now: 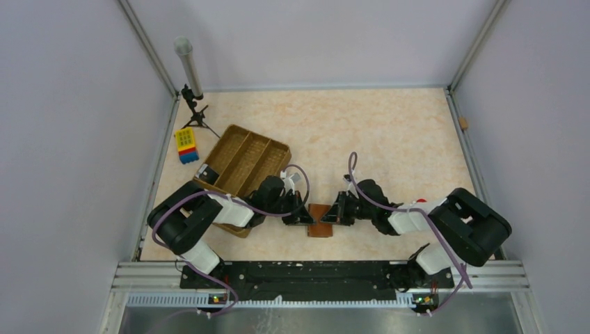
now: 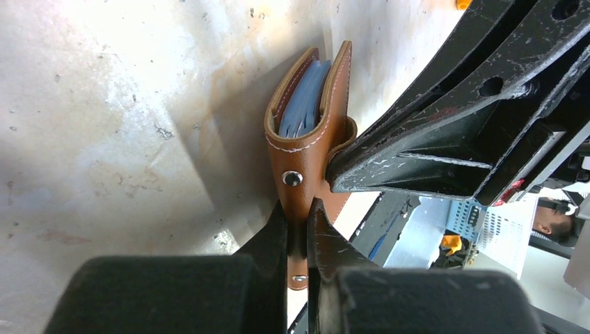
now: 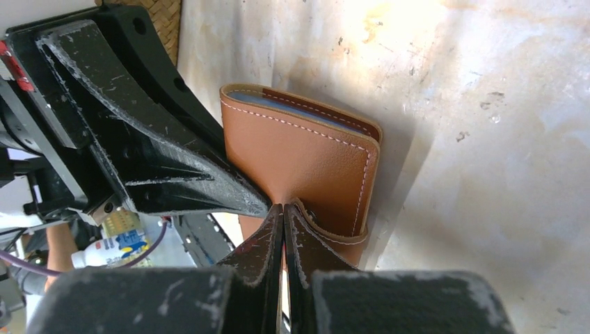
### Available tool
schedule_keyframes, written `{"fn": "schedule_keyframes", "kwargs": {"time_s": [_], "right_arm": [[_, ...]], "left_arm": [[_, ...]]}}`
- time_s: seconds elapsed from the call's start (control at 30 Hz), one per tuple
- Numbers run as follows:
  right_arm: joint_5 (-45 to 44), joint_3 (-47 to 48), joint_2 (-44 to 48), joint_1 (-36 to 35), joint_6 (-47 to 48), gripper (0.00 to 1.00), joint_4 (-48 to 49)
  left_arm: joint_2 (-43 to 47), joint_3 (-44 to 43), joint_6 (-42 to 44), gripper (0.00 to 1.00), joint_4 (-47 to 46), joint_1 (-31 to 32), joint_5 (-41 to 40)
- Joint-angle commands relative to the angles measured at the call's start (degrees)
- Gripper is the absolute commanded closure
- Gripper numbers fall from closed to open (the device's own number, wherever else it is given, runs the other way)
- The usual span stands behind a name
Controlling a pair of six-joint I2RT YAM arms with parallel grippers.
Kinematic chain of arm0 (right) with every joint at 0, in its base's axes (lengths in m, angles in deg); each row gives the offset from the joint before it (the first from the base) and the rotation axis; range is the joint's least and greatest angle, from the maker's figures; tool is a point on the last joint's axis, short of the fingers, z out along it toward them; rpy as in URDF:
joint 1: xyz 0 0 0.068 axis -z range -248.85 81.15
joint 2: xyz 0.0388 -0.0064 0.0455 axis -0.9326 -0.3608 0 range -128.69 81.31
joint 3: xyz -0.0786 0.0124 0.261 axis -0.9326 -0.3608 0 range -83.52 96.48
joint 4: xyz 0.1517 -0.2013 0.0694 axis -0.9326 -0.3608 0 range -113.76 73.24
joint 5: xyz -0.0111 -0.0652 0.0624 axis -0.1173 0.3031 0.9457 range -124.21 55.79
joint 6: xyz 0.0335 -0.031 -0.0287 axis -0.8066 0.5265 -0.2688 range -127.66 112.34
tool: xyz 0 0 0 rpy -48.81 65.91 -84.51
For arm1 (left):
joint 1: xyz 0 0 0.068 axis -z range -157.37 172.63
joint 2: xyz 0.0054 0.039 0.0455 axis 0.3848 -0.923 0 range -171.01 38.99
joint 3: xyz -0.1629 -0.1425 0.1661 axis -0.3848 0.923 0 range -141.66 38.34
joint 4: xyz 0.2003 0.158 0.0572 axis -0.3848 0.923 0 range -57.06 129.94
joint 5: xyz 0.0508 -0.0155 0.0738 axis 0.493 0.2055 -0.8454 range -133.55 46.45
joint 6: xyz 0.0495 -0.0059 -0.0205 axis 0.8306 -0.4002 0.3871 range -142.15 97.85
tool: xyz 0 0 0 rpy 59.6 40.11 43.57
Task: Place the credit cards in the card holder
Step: Close the card holder at the center of the board.
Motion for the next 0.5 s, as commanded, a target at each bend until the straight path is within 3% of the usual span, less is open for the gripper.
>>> {"fn": "schedule_keyframes", "kwargs": {"time_s": [0.0, 0.47], "right_arm": [[-14.80, -5.02, -7.83, 2.70, 4.73, 1.00, -10.16], [-13.29, -8.79, -15.44, 5.02, 3.31, 1.00, -2.18]], "left_arm": [[-2.90, 3.03, 4.69, 1.00, 11.58, -0.14, -11.31], [-3.39, 3.12, 3.49, 1.00, 11.51, -0.32, -12.22]]}}
